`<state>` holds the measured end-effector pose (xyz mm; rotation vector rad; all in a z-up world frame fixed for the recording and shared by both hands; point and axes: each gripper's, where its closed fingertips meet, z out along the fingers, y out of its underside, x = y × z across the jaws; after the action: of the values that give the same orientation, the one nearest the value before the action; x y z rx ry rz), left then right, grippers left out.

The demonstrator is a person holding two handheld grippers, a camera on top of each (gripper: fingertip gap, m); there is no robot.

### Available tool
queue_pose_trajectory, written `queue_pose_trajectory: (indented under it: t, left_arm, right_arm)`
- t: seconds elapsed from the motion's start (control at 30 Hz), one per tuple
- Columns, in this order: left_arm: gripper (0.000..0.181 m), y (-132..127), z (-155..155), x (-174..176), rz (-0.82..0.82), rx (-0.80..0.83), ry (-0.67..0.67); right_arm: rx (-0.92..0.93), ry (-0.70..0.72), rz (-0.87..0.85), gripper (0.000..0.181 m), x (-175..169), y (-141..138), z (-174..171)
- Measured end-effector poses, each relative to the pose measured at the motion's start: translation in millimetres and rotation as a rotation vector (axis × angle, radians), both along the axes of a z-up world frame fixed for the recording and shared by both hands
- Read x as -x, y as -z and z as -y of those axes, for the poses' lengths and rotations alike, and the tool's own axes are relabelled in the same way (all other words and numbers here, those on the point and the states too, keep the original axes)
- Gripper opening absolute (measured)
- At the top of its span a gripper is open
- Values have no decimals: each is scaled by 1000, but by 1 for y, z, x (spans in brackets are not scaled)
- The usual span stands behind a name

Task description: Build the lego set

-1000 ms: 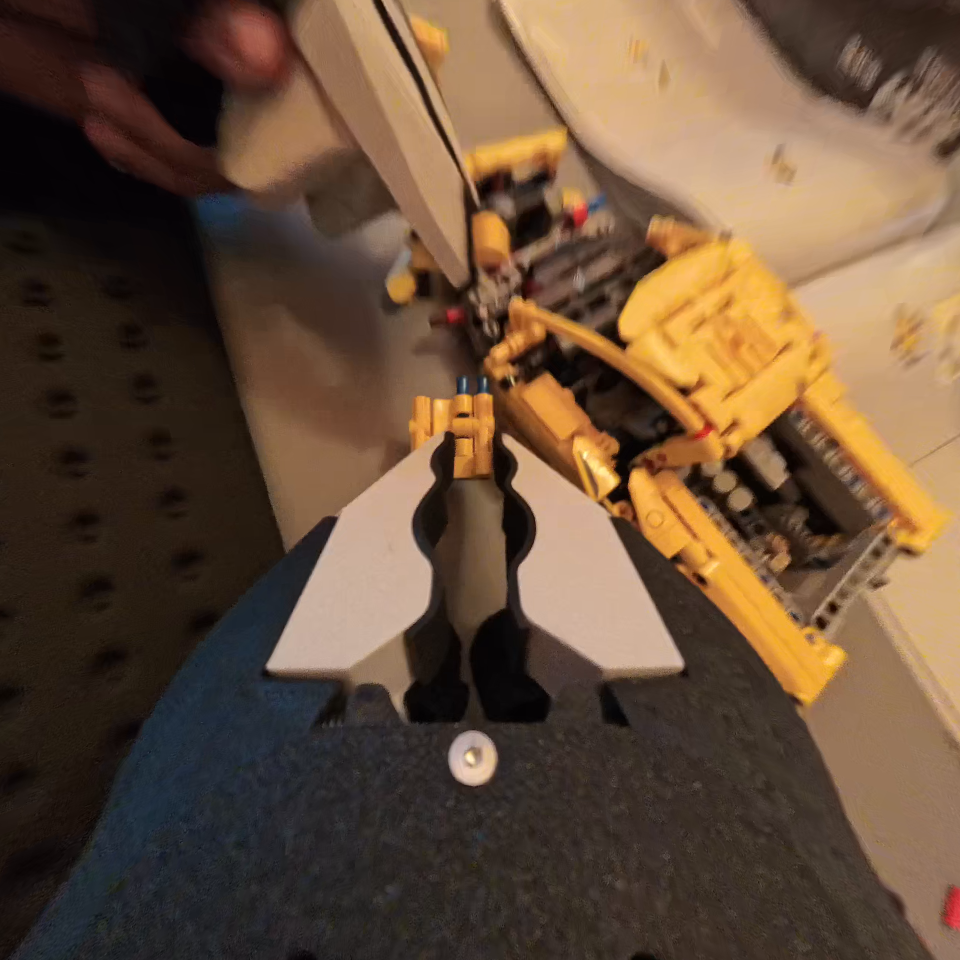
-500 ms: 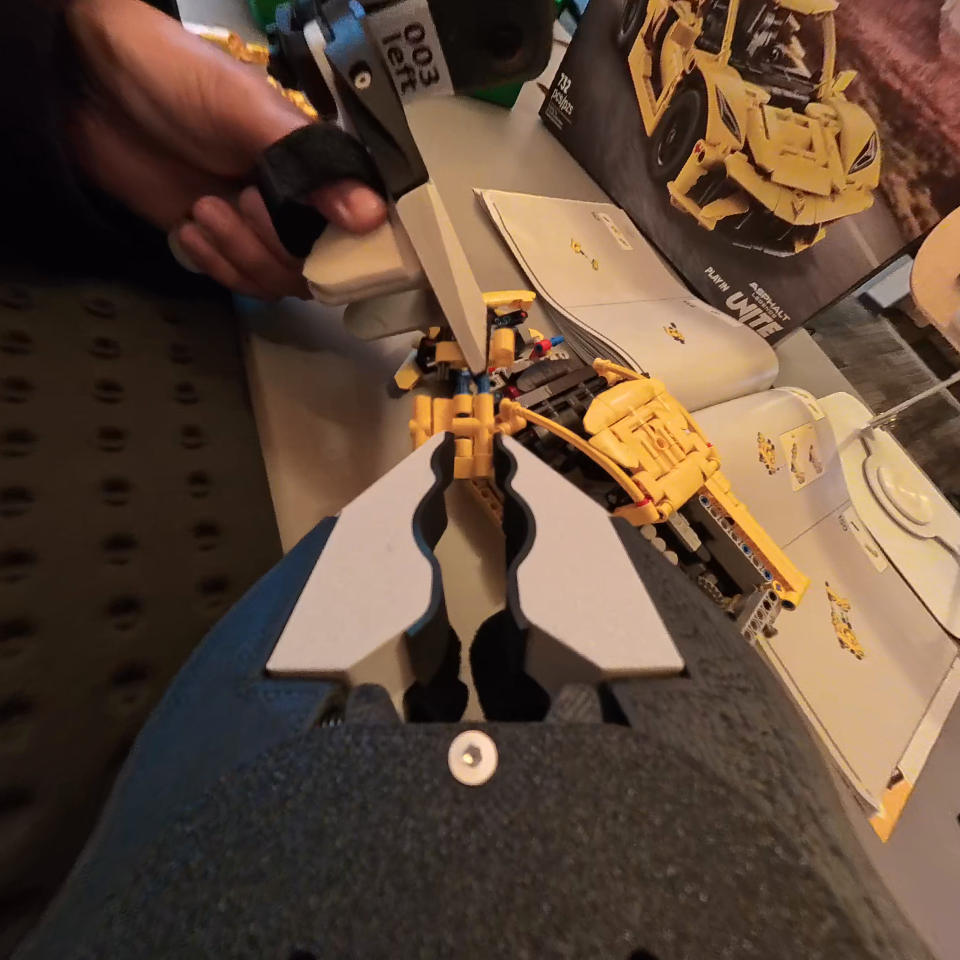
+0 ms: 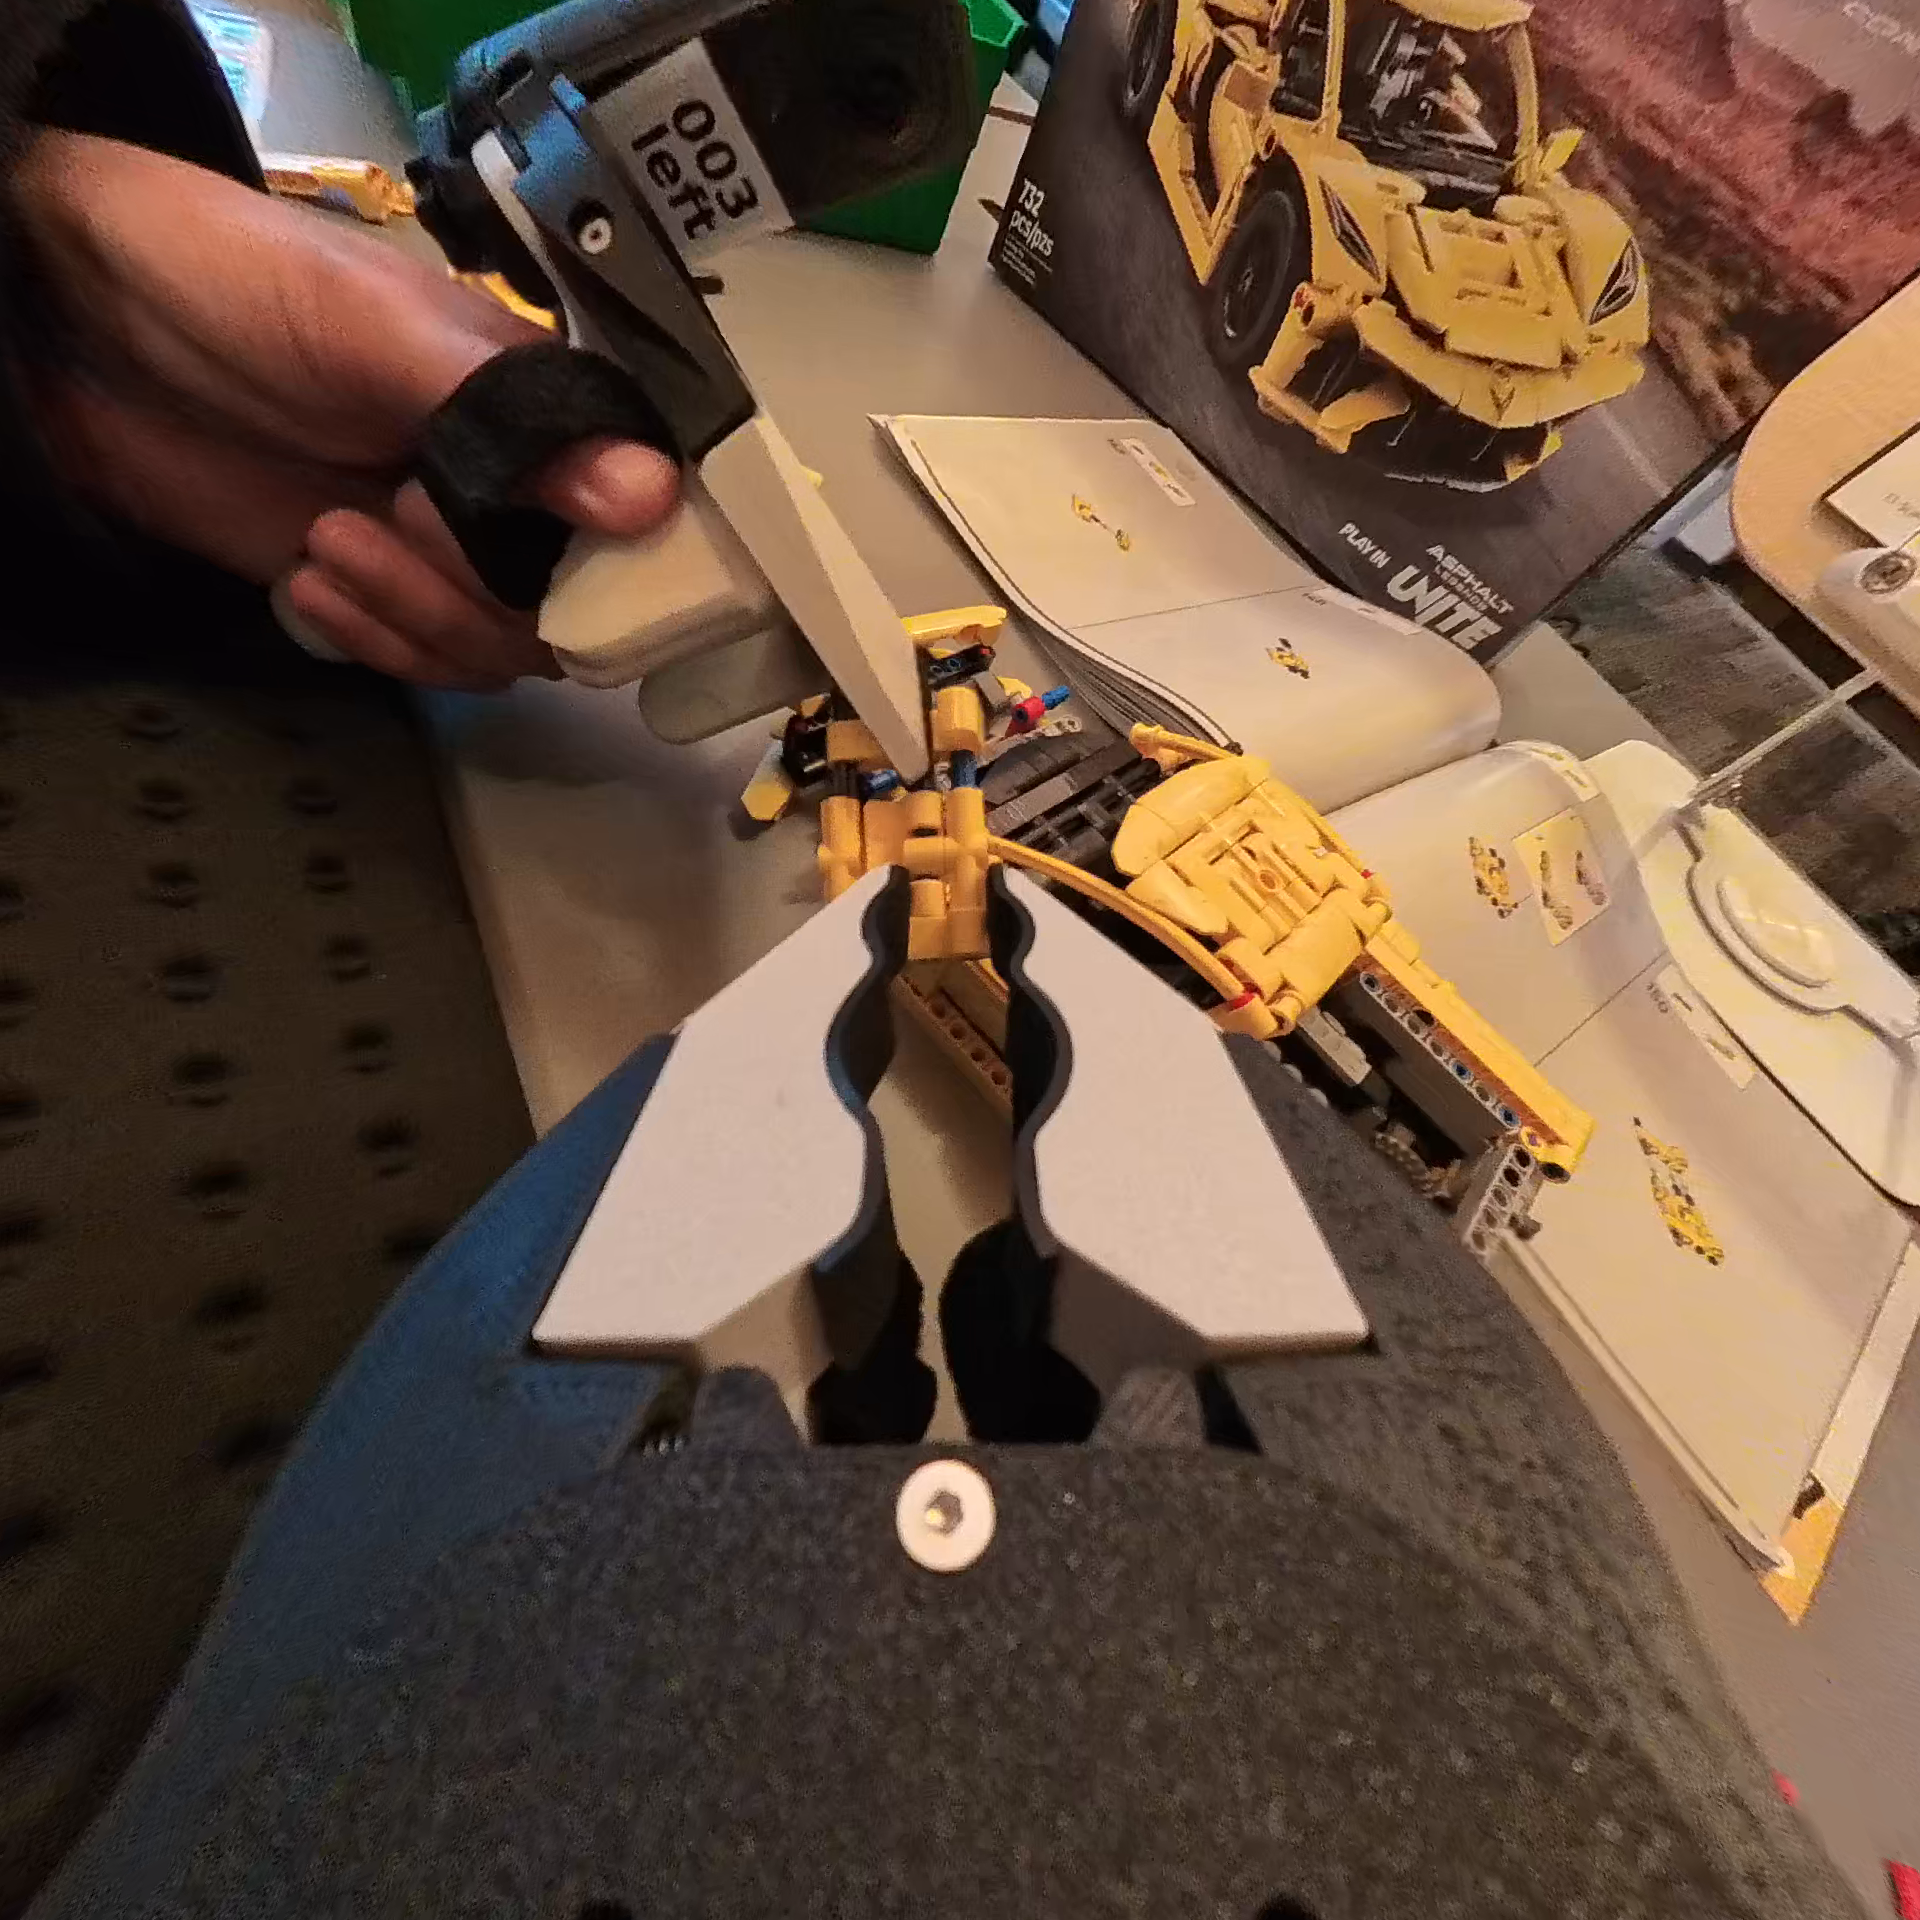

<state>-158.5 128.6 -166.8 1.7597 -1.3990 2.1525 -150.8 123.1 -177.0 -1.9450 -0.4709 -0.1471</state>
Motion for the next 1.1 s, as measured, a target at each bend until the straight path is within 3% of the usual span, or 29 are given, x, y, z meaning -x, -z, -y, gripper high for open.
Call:
queue_pose_trajectory:
  t: [0.5,0.8,0.9,1.1]
  left_arm:
    - [7,-2,-2,-7,19,-47,-96]
    - [7,-10,4,-1,60,13,-23]
    - [7,-14,6,1,77,28,1]
    - [7,-16,6,2,82,51,12]
  right_arm:
    - [9,88,-47,13,-7,-1,-5]
    - [-69,-3,-82,13,-2,-13,1]
    - [-121,-15,-113,5,-2,-23,2]
    - [-111,-16,-150,8,-1,-19,1]
